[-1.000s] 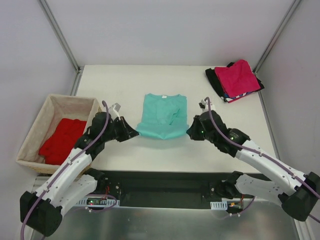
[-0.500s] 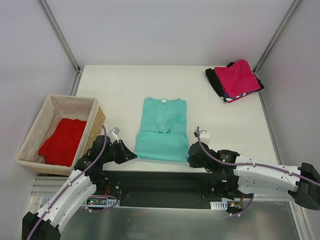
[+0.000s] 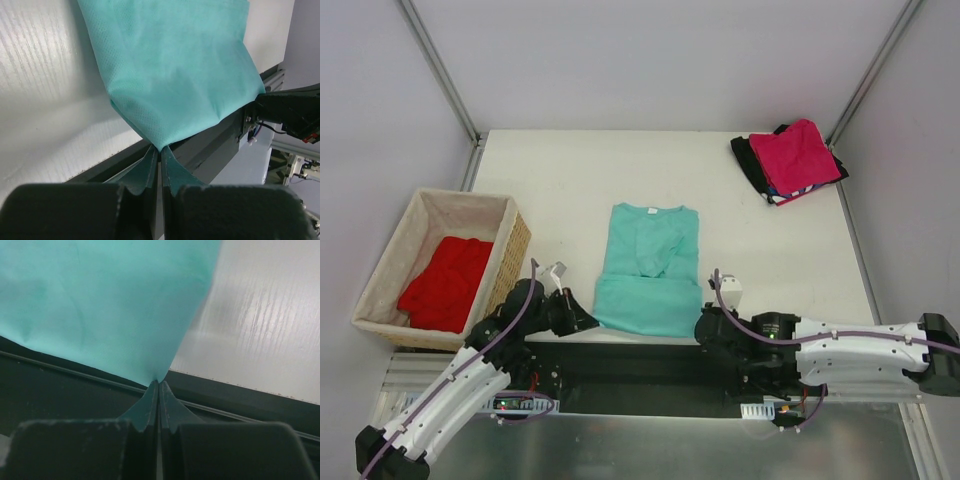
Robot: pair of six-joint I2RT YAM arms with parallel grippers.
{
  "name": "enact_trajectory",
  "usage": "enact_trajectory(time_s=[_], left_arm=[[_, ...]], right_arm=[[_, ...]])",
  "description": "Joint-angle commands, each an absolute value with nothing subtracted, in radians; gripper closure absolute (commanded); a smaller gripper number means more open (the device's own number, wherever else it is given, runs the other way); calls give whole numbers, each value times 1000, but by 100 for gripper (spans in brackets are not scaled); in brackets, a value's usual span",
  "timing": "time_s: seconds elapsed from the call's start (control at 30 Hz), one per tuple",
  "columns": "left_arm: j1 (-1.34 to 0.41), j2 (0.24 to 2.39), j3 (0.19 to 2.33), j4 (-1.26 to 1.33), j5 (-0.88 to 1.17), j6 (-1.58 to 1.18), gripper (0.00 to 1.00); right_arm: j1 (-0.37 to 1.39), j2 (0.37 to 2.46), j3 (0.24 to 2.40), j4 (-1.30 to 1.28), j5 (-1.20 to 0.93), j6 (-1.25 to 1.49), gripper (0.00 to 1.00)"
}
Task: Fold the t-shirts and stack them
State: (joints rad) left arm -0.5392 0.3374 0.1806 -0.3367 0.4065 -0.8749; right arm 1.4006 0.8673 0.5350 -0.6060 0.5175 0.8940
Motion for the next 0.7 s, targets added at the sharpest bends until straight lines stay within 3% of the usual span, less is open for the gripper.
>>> enact_trajectory(time_s=[0.0,0.67], left_arm=[[-590,322,187,-388,361,-931,100],[-607,572,609,-439,249,-790,100]], right_arm=[[1465,879,552,-672,581,1014,99],[1419,926,916,-877,795,776,99]])
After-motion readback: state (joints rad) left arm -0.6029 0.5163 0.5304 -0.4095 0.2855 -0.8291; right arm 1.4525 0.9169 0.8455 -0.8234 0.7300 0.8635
